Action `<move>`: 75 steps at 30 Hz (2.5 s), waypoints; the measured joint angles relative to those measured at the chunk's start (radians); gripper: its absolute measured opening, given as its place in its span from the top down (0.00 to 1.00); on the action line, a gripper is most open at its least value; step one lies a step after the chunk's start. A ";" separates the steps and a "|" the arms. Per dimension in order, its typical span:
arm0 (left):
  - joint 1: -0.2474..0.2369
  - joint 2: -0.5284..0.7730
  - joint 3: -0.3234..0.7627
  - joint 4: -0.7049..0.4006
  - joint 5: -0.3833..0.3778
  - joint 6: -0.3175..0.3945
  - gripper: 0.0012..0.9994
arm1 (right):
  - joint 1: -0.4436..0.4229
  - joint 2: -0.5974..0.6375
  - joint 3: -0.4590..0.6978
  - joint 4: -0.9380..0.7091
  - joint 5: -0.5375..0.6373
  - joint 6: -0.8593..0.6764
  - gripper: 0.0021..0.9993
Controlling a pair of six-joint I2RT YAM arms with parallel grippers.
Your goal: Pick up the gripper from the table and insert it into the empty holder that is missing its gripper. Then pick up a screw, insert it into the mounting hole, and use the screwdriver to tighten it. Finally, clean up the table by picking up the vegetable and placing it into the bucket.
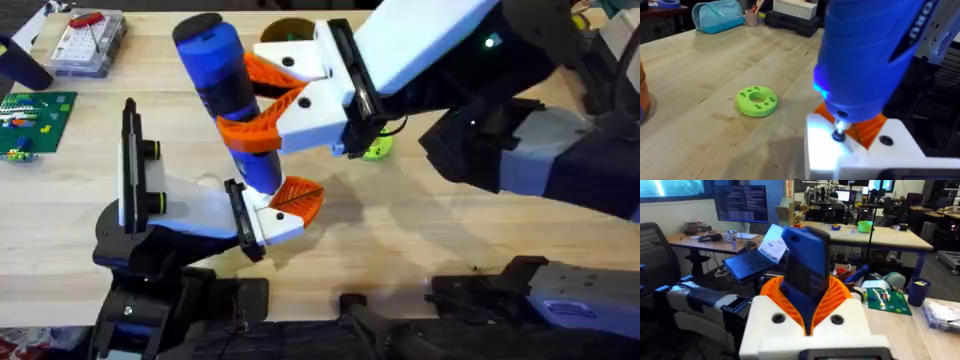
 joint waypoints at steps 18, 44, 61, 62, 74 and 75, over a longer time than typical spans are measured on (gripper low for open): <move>0.000 0.000 0.000 0.000 0.000 0.000 0.99 | 0.000 0.000 0.000 -0.004 0.000 -0.002 0.98; 0.000 0.000 0.000 0.000 0.000 0.000 0.99 | -0.001 0.000 0.013 0.019 0.034 0.006 0.98; 0.000 0.000 0.000 0.000 0.003 0.000 0.99 | -0.091 -0.002 0.477 -0.783 0.015 -0.210 0.98; 0.000 0.000 0.000 0.000 0.003 0.000 0.99 | -0.099 -0.002 0.495 -0.855 0.035 -0.240 0.98; 0.000 0.000 0.000 0.000 0.003 0.000 0.99 | -0.179 0.024 0.670 -1.498 0.614 -0.637 0.98; 0.000 0.000 0.000 0.000 0.003 0.000 0.99 | -0.185 0.024 0.674 -1.520 0.680 -0.662 0.98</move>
